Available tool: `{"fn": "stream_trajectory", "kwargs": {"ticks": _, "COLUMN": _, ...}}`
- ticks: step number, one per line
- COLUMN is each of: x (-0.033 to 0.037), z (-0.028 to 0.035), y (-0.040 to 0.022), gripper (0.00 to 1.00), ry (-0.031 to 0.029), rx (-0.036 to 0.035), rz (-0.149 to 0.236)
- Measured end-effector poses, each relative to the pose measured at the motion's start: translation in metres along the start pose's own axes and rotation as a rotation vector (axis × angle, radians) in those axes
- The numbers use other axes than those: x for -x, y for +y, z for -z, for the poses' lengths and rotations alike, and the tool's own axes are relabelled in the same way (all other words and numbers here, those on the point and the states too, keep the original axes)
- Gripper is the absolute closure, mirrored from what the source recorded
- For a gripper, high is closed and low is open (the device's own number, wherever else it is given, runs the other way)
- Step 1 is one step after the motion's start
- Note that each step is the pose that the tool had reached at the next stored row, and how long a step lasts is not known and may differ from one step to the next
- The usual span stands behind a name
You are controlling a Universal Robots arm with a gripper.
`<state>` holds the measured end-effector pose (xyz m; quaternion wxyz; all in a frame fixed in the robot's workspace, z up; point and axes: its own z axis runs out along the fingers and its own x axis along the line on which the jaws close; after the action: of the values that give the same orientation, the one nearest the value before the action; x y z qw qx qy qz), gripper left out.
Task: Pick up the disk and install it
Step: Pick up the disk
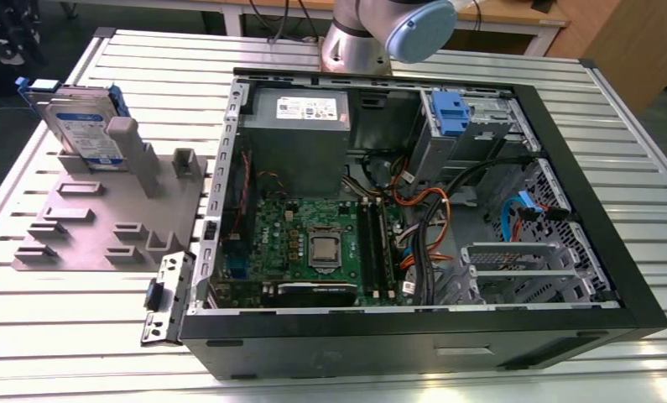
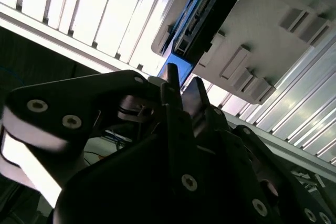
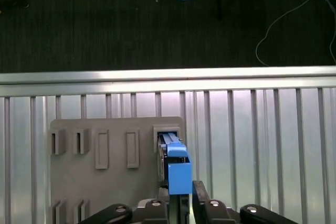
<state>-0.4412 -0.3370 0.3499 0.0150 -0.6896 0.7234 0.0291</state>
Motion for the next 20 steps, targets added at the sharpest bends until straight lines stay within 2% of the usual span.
{"fn": "stream_trajectory", "kwargs": {"ticks": 1, "x": 0.0002, "z": -0.0018, "y": 0.0001, "gripper": 0.71, "ry": 0.0014, "rx": -0.0001, "rz": -0.001}}
{"fn": "stream_trajectory", "kwargs": {"ticks": 3, "x": 0.0002, "z": -0.0054, "y": 0.0009, "gripper": 0.59, "ry": 0.0041, "rx": -0.0008, "rz": -0.008}}
{"fn": "stream_trajectory", "kwargs": {"ticks": 4, "x": 0.0002, "z": -0.0074, "y": 0.0013, "gripper": 0.59, "ry": 0.0053, "rx": -0.0011, "rz": -0.013}}
{"fn": "stream_trajectory", "kwargs": {"ticks": 6, "x": 0.0004, "z": -0.0110, "y": 0.0019, "gripper": 0.47, "ry": 0.0079, "rx": -0.0017, "rz": -0.022}}
{"fn": "stream_trajectory", "kwargs": {"ticks": 8, "x": 0.0007, "z": -0.0146, "y": 0.0021, "gripper": 0.47, "ry": 0.0091, "rx": -0.0022, "rz": -0.030}}
{"fn": "stream_trajectory", "kwargs": {"ticks": 9, "x": 0.0007, "z": -0.0164, "y": 0.0021, "gripper": 0.41, "ry": 0.0092, "rx": -0.0024, "rz": -0.033}}
{"fn": "stream_trajectory", "kwargs": {"ticks": 20, "x": -0.0005, "z": -0.0365, "y": 0.0049, "gripper": 0.41, "ry": 0.0107, "rx": -0.0039, "rz": -0.057}}
